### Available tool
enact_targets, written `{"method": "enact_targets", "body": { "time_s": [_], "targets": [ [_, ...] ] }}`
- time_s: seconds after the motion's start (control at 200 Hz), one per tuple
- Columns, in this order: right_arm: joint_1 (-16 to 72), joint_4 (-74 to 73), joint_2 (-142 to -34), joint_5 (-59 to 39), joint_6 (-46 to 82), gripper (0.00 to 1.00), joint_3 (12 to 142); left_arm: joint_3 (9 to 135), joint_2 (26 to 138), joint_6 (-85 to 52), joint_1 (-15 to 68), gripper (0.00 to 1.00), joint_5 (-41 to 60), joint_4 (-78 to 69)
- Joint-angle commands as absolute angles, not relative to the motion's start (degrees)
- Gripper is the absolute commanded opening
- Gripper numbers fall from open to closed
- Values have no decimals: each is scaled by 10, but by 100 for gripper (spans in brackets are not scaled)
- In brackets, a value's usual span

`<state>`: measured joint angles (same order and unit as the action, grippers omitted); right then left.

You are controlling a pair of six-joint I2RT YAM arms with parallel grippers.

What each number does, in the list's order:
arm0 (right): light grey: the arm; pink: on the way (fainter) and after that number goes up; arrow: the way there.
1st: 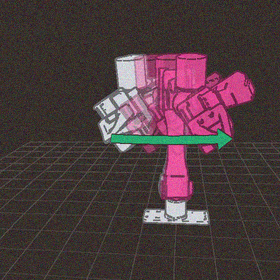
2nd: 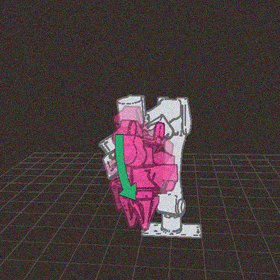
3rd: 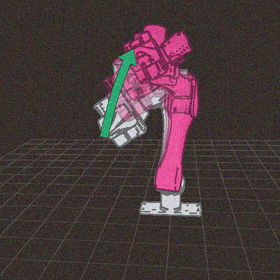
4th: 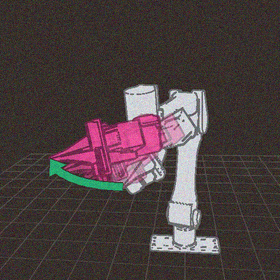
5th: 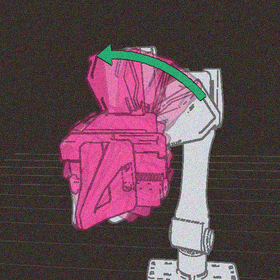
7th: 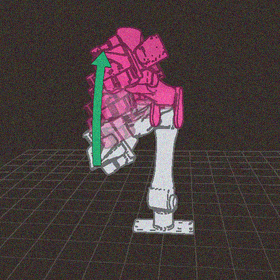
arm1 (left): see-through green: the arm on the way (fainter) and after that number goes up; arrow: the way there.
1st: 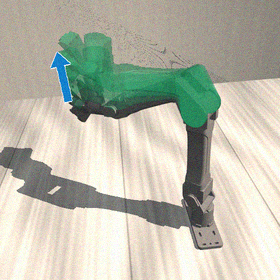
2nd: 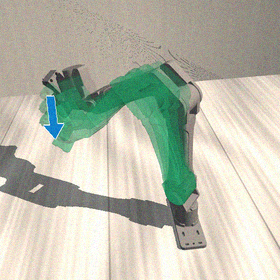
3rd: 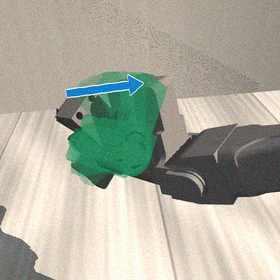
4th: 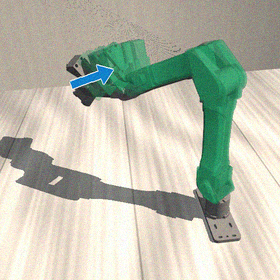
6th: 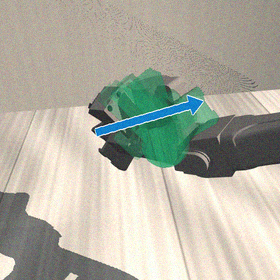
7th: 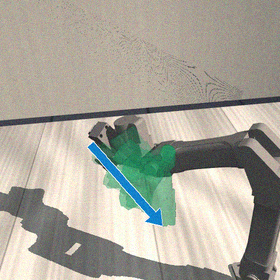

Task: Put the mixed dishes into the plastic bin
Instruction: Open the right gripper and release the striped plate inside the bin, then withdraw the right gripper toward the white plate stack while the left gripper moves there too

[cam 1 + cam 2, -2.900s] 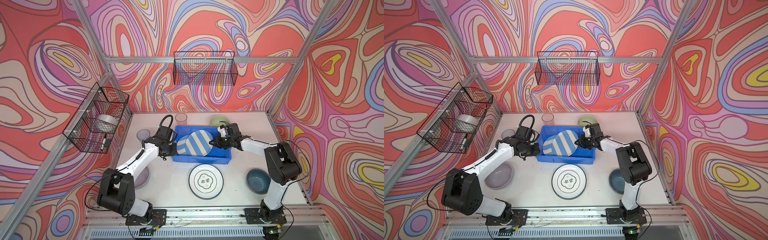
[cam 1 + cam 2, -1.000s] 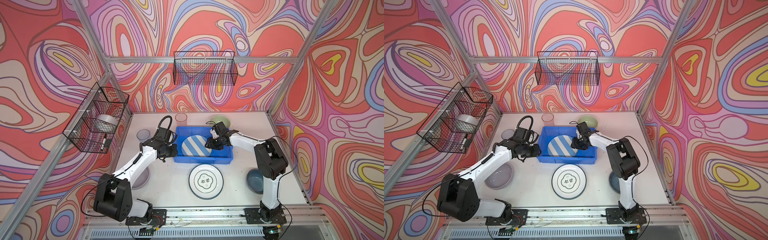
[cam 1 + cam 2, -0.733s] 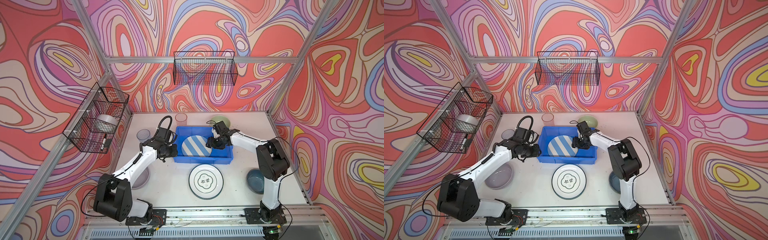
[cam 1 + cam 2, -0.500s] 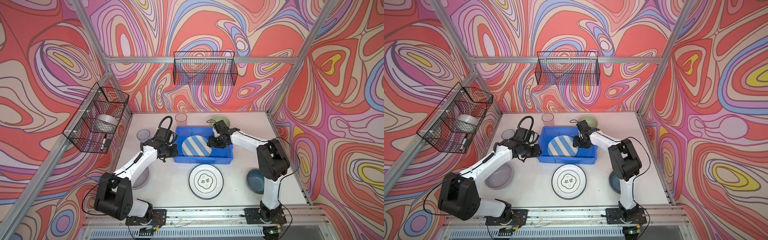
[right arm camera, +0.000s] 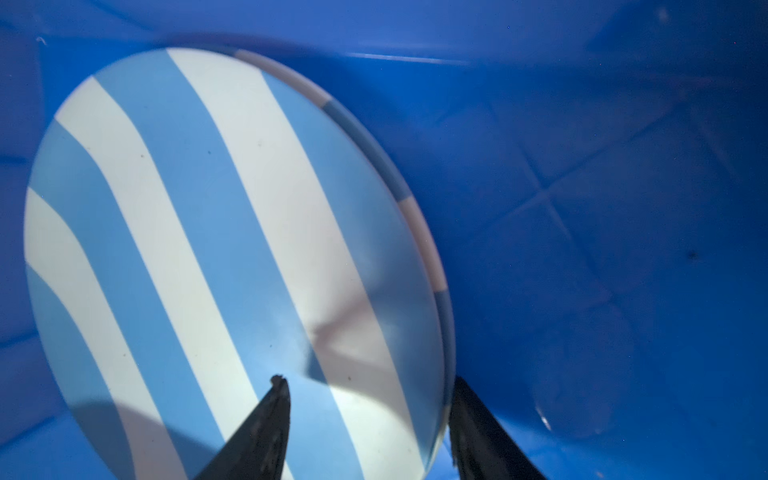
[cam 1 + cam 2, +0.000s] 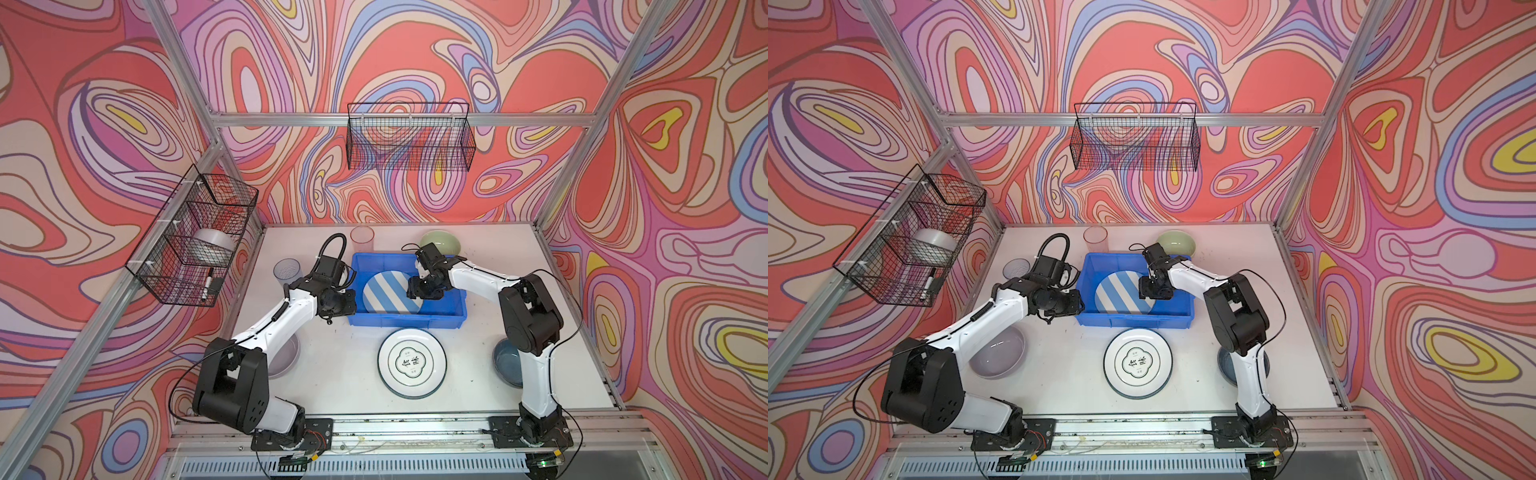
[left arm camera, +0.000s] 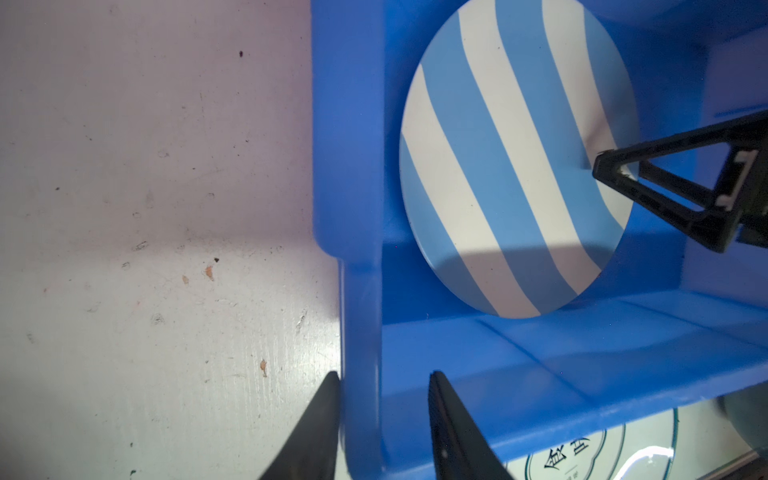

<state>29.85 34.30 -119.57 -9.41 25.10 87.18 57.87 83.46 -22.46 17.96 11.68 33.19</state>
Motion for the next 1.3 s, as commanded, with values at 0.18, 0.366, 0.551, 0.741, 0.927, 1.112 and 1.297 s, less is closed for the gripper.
{"method": "enact_targets", "body": {
  "time_s": [0.18, 0.366, 0.551, 0.741, 0.927, 1.112, 1.297],
  "targets": [
    [315, 321, -1211, -145, 258, 61, 895, 584, 845, -214, 180, 38, 136, 325],
    [315, 312, -1209, -153, 264, 60, 893, 584, 844, -214, 180, 38, 137, 326],
    [315, 329, -1195, -120, 260, 61, 889, 587, 841, -219, 180, 40, 127, 333],
    [308, 350, -1148, -71, 245, 64, 876, 606, 820, -223, 180, 54, 93, 375],
    [291, 350, -1073, -76, 234, 65, 843, 611, 773, -224, 180, 64, 85, 402],
    [288, 378, -983, -110, 214, 64, 818, 617, 727, -226, 183, 66, 162, 442],
    [288, 382, -887, -175, 209, 64, 745, 578, 646, -236, 191, 69, 171, 458]
  ]
}}
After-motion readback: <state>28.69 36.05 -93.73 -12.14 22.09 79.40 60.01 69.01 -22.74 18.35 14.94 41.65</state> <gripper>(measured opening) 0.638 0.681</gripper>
